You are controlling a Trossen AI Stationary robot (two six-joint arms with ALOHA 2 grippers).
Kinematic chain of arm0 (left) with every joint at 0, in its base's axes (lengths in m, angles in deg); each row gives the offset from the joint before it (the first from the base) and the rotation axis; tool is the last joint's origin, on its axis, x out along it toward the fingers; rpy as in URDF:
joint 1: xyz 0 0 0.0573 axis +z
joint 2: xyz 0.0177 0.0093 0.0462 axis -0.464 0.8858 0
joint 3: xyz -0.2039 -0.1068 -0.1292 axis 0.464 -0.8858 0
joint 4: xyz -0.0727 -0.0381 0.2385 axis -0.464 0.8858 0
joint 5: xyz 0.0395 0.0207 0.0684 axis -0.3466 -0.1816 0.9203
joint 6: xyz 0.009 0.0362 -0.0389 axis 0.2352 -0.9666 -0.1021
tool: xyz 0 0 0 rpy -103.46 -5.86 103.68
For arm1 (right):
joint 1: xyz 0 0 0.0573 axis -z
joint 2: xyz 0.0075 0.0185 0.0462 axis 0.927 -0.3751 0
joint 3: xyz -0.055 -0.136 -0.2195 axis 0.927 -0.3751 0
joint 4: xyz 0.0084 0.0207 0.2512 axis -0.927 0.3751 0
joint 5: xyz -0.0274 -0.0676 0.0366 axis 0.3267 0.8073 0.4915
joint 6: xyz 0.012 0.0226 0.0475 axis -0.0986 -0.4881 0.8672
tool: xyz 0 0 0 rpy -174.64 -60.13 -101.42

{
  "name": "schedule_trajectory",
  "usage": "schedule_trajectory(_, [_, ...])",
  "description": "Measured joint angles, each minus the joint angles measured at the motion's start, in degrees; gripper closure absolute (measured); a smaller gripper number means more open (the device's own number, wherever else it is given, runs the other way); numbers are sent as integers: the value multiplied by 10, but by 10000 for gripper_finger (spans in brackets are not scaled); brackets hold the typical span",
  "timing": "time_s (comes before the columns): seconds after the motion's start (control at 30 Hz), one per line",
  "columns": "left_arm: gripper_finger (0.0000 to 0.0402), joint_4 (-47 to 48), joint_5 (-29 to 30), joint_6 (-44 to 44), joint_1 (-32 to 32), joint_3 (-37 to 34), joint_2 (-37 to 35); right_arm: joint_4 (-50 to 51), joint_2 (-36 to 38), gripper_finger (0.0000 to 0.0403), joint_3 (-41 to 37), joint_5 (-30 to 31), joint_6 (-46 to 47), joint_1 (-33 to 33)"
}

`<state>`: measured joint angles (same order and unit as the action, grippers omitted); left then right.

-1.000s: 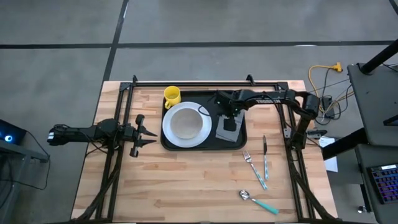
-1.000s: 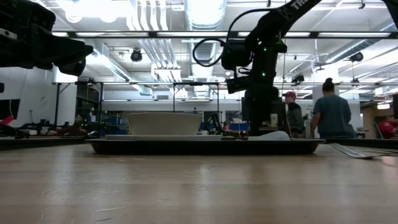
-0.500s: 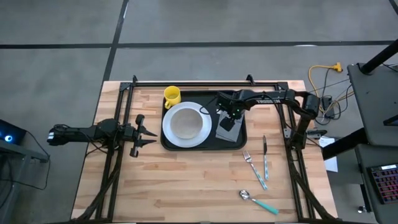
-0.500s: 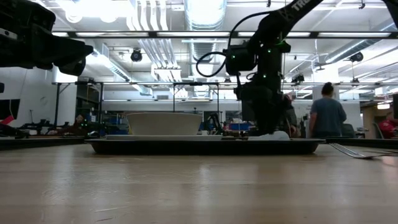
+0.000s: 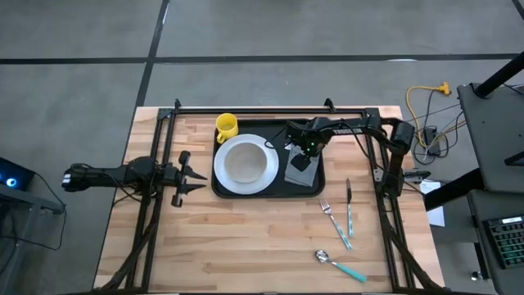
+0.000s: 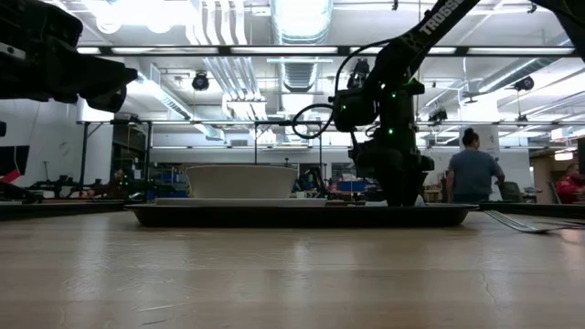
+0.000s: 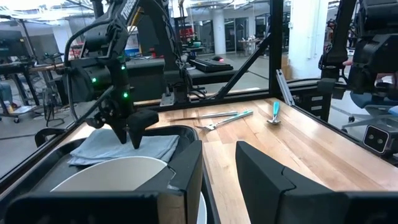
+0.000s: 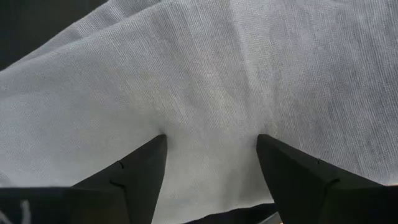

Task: Set up tray
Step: Put the gray napkin on the black serving tray to the right of the white plate

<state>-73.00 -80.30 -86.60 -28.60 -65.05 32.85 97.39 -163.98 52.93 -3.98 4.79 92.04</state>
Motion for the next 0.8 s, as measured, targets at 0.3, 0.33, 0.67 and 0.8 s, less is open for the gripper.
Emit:
schedule_trajectory(0.3, [318,0,0,0,0,0,2,-3,-1,159,-1,0,-33,2])
schedule_trajectory(0.33, [318,0,0,0,0,0,2,-3,-1,160,-1,0,-34,2])
schedule_trajectory(0.67, [318,0,0,0,0,0,2,-22,-1,154,-8,1,-150,2])
schedule_trajectory(0.8, [318,0,0,0,0,0,2,-24,-1,156,-8,1,-172,2])
